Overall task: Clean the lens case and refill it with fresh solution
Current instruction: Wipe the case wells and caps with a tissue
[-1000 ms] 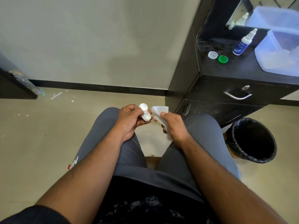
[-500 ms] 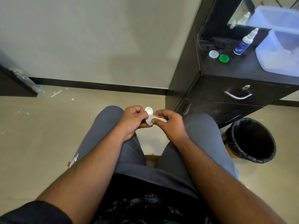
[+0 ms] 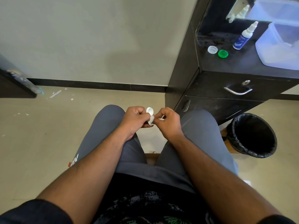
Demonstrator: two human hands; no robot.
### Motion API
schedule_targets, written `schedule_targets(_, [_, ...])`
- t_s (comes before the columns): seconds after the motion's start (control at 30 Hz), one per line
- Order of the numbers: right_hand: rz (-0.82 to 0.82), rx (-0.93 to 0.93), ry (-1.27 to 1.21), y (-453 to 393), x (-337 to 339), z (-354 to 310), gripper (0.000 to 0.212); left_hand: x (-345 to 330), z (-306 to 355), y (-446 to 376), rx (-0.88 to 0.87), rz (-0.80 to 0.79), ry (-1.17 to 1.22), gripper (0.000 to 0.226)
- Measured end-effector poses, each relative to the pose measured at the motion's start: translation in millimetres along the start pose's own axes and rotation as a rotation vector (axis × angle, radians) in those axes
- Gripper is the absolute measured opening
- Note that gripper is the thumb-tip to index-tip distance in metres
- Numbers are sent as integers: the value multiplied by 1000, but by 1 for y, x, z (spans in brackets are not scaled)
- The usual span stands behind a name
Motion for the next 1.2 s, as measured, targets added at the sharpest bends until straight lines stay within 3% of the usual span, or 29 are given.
schedule_targets(0.13, [21,-96,-80,0,-4,0,13,6,0,2,-82,69,-53,23])
schedule_targets(0.2, [-52,-187,-178,0,-6,2,14,8,-2,3,-90,100,-17,22])
schedule_targets(0.3, [-123,-340,-573,4,-2,5,18,12,0,1,-77,141,221,29])
schedule_targets(0.37, [-20,-354,-753,2,10,10,14,16,3,-2,-43,140,354,33])
schedule_targets(0.43, [64,-287,-725,-2,20,12,7,16,5,-3,-9,92,403,29])
schedule_targets(0.53, [94,-155,-648,-4,26,8,15,10,5,0,35,9,451,25])
schedule_targets(0.73, [20,31,-403,0,25,-5,10,-1,5,4,102,-132,522,8])
schedule_targets(0.87, [-11,125,-212,0,17,-7,14,-1,4,6,94,-134,506,17])
schedule_targets(1.07, [-112,71,-317,3,8,-6,14,2,-1,4,86,-93,449,7])
schedule_targets(1.2, [-199,-166,-785,6,1,2,23,1,-2,4,95,-85,383,8])
Point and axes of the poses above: each hand's wrist, its own y-axis away from the middle knuckle, its own x-axis out of the back of the hand, z = x × y, the point moved 5 cm from there along -y, towards the middle knuckle, and after that the axes turned 6 degrees about -z, right-handed, at the moved point
